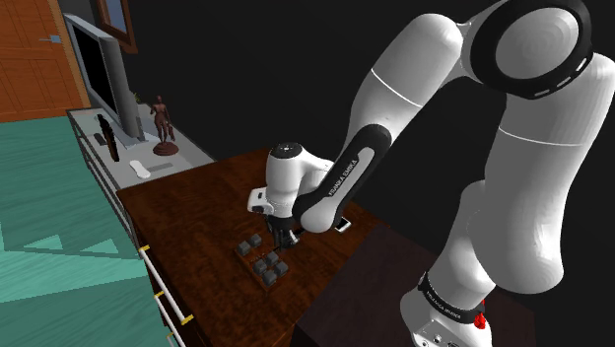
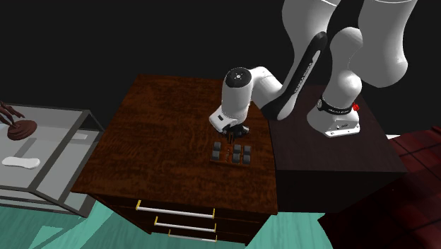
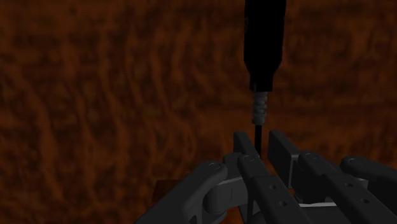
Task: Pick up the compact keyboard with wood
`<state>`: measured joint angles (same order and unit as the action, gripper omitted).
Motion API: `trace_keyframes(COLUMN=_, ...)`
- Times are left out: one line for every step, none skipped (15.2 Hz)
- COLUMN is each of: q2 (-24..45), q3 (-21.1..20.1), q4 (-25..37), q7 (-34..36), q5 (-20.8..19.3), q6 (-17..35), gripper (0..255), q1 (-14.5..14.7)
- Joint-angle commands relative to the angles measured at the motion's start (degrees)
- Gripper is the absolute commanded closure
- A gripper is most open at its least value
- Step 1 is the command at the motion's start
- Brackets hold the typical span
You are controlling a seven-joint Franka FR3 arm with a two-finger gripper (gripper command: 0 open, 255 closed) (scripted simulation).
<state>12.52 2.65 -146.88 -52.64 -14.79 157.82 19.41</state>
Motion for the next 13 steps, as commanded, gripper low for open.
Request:
trace_keyframes(q2=-1.9, q3=-0.3, q4=-0.4, q7=-0.5, q5=0.5, q6=-1.5, gripper=255, q1=-0.1)
trace_keyframes(q2=-2.8, q3=-0.4, q4=-0.5, q7=-0.8, q5=0.8, q6=-2.3, gripper=255, q1=-0.2)
trace_keyframes(q2=-3.7, q3=-0.5, q4=-0.6, q7=-1.1, q5=1.1, q6=-3.1, gripper=255, q1=-0.3)
trace_keyframes(q2=-4.6, q3=-0.6, q4=-0.6, q7=-1.4, q5=1.4, q6=-3.9, gripper=255, q1=-0.3)
trace_keyframes(q2=-5.4, q3=-0.7, q4=-0.7, q7=-1.7, q5=1.7, q6=-4.7, gripper=255, q1=-0.3)
trace_keyframes(q2=-6.3, q3=-0.8, q4=-0.7, q7=-2.0, q5=2.0, q6=-5.5, gripper=255, q1=-0.3)
trace_keyframes(q2=-7.1, q3=-0.9, q4=-0.7, q7=-2.2, q5=2.3, q6=-6.3, gripper=255, q1=-0.3)
trace_keyframes(q2=-8.0, q3=-0.9, q4=-0.7, q7=-2.5, q5=2.5, q6=-7.2, gripper=255, q1=-0.4)
trace_keyframes(q2=-8.8, q3=-1.0, q4=-0.7, q7=-2.7, q5=2.8, q6=-8.0, gripper=255, q1=-0.3)
trace_keyframes(q2=-9.6, q3=-1.1, q4=-0.7, q7=-3.0, q5=3.1, q6=-8.8, gripper=255, q1=-0.3)
trace_keyframes(q2=-10.4, q3=-1.1, q4=-0.6, q7=-3.2, q5=3.3, q6=-9.7, gripper=255, q1=-0.3)
trace_keyframes(q2=-10.5, q3=-1.1, q4=-0.6, q7=-3.2, q5=3.3, q6=-9.8, gripper=255, q1=-0.3)
trace_keyframes(q2=-10.5, q3=-1.1, q4=-0.6, q7=-3.2, q5=3.3, q6=-9.8, gripper=255, q1=-0.3)
